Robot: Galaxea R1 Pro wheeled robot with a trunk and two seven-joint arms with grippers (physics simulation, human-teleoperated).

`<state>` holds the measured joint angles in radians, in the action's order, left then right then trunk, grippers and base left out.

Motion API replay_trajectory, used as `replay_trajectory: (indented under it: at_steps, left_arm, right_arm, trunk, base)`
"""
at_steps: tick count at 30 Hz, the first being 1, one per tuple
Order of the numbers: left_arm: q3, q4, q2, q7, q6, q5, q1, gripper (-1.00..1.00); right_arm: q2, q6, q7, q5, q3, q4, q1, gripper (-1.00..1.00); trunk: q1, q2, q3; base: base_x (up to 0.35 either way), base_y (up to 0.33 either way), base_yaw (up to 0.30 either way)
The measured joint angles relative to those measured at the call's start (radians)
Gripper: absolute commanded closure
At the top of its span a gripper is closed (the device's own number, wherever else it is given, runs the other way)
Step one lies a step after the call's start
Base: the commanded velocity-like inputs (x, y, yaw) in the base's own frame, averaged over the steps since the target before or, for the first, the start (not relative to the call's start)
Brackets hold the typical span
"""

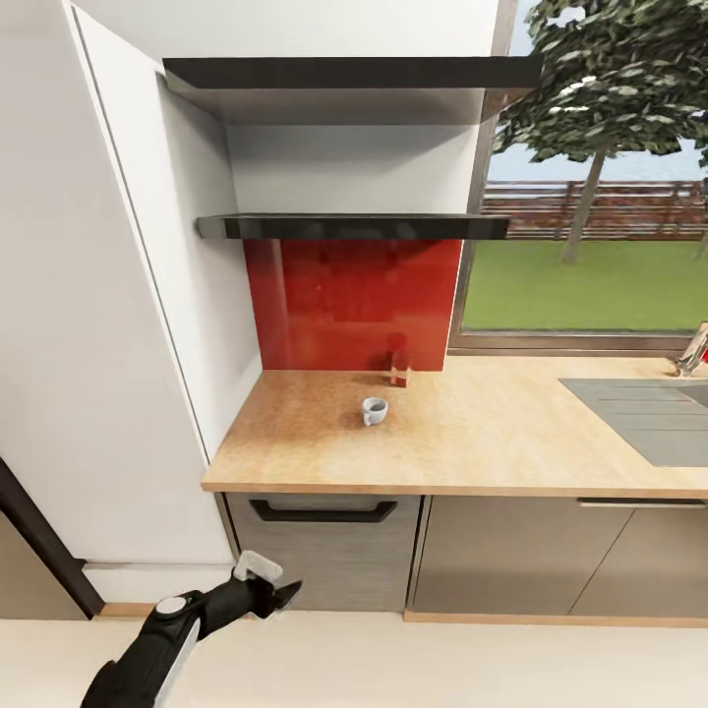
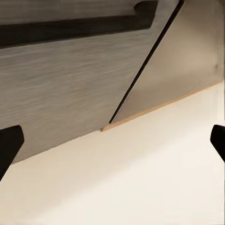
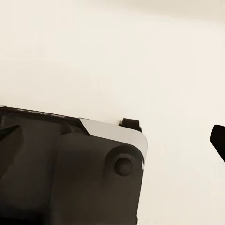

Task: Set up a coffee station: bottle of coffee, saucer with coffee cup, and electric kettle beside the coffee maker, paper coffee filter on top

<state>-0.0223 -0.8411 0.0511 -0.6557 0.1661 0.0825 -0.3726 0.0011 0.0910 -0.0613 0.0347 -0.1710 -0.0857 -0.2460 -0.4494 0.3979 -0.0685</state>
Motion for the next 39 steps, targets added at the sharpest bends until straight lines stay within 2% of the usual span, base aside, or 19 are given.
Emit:
replay_trajectory:
  at_steps: [4, 7, 9, 13, 15, 16, 20, 21, 24, 28, 30, 32, 36, 39]
  left_arm:
    - [0.001, -0.041, -0.006, -0.094, 0.083, 0.001, -0.042, -1.0]
    - [0.006, -0.053, -0.02, -0.179, 0.147, 0.002, -0.077, -1.0]
    - [0.025, -0.056, -0.029, -0.249, 0.199, 0.004, -0.102, -1.0]
    - [0.075, -0.059, -0.035, -0.342, 0.271, 0.001, -0.121, -1.0]
    - [0.093, -0.063, -0.052, -0.392, 0.319, -0.003, -0.14, -1.0]
    - [0.102, -0.072, -0.09, -0.413, 0.385, -0.008, -0.156, -1.0]
    - [0.105, -0.128, -0.152, -0.419, 0.461, -0.009, -0.171, -1.0]
    - [0.105, -0.182, -0.172, -0.421, 0.514, -0.01, -0.187, -1.0]
    - [0.105, -0.27, -0.194, -0.423, 0.629, -0.023, -0.23, -1.0]
    - [0.104, -0.313, -0.199, -0.427, 0.75, -0.076, -0.302, -1.0]
    - [0.104, -0.319, -0.198, -0.428, 0.792, -0.111, -0.345, -1.0]
    - [0.103, -0.32, -0.197, -0.428, 0.811, -0.126, -0.379, -1.0]
    - [0.099, -0.281, -0.188, -0.418, 0.828, -0.133, -0.495, -1.0]
    - [0.096, -0.244, -0.177, -0.363, 0.829, -0.126, -0.576, -1.0]
  right_arm:
    - [0.0, 0.0, 0.0, 0.0, 0.0, 0.0, 0.0, -1.0]
    - [0.0, 0.0, 0.0, 0.0, 0.001, 0.0, 0.0, -1.0]
    - [-0.001, 0.0, 0.0, 0.0, 0.0, 0.0, 0.0, -1.0]
    - [-0.001, 0.0, 0.0, -0.001, 0.0, 0.0, 0.0, -1.0]
    - [-0.001, 0.0, 0.0, -0.001, -0.001, 0.001, 0.0, -1.0]
    - [-0.001, 0.0, 0.0, -0.001, 0.0, 0.001, 0.0, -1.0]
    - [-0.002, 0.0, 0.0, 0.0, 0.001, 0.002, 0.0, -1.0]
    - [-0.002, 0.0, 0.0, 0.0, 0.001, 0.002, 0.0, -1.0]
    - [-0.002, 0.0, 0.0, 0.0, 0.001, 0.002, 0.0, -1.0]
    - [-0.003, 0.0, 0.0, 0.0, 0.001, 0.002, 0.0, -1.0]
    - [-0.002, 0.0, 0.0, 0.0, 0.0, 0.002, 0.0, -1.0]
    - [-0.002, 0.0, 0.0, 0.0, 0.001, 0.001, 0.0, -1.0]
    - [-0.002, 0.001, 0.002, 0.001, 0.001, -0.001, 0.0, -1.0]
    - [-0.001, 0.001, 0.002, 0.001, 0.002, -0.002, -0.001, -1.0]
  trunk:
    - [0.0, 0.0, 0.0]
    - [0.0, 0.0, 0.0]
    - [0.0, 0.0, 0.0]
    - [0.0, 0.0, 0.0]
    - [0.0, 0.0, 0.0]
    - [0.0, 0.0, 0.0]
    - [0.0, 0.0, 0.0]
    - [0.0, 0.0, 0.0]
    - [0.0, 0.0, 0.0]
    - [0.0, 0.0, 0.0]
    - [0.0, 0.0, 0.0]
    - [0.0, 0.0, 0.0]
    - [0.0, 0.0, 0.0]
    - [0.0, 0.0, 0.0]
  base:
    - [0.0, 0.0, 0.0]
    - [0.0, 0.0, 0.0]
    - [0.0, 0.0, 0.0]
    - [0.0, 0.0, 0.0]
    - [0.0, 0.0, 0.0]
    - [0.0, 0.0, 0.0]
    - [0.0, 0.0, 0.0]
    - [0.0, 0.0, 0.0]
    - [0.0, 0.0, 0.0]
    - [0.0, 0.0, 0.0]
    - [0.0, 0.0, 0.0]
    - [0.0, 0.0, 0.0]
    - [0.0, 0.0, 0.0]
    - [0.0, 0.0, 0.0]
